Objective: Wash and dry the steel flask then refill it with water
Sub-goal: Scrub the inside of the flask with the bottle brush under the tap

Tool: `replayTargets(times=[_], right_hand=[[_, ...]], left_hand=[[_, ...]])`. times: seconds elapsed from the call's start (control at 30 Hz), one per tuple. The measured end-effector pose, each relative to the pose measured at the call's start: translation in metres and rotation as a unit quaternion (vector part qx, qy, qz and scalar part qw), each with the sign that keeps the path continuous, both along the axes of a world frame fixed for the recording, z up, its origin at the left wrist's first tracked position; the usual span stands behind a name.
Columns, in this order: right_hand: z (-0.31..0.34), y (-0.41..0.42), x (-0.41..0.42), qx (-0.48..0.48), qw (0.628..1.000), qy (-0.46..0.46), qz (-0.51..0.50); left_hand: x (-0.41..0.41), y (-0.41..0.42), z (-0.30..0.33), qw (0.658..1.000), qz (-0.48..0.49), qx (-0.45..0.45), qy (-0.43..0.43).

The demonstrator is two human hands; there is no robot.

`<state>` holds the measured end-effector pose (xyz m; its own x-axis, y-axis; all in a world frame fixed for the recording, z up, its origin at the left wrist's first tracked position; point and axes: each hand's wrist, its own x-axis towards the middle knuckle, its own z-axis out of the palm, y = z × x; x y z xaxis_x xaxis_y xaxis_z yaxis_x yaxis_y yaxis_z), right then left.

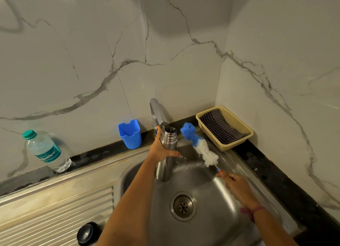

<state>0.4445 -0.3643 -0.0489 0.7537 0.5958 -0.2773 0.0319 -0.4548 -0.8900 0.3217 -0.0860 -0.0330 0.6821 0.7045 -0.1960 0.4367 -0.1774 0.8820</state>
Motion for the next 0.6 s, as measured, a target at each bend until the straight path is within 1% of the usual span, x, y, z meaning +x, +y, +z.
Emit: replayTargets(times=[0.17,0.33,0.47,0.6], right_hand=[[-0.001,-0.005,0.002,0.007,1.0,-0.006,0.012],[0.002,-0.009,0.006,-0.015,1.0,-0.011,0.025],[0.019,-0.016,0.013,-0.015,0.999,-0.009,0.049],[0.037,-0.024,0.022,-0.019,0.997,-0.01,0.074]], left_hand=[[-0.006,-0.004,-0.004,1.0,-0.014,0.017,-0.001],[-0.024,-0.018,-0.014,0.999,-0.02,0.012,-0.039],[-0.04,-0.029,-0.021,0.998,0.023,0.003,-0.052],[-0.049,-0.038,-0.02,0.997,0.072,-0.003,-0.033]])
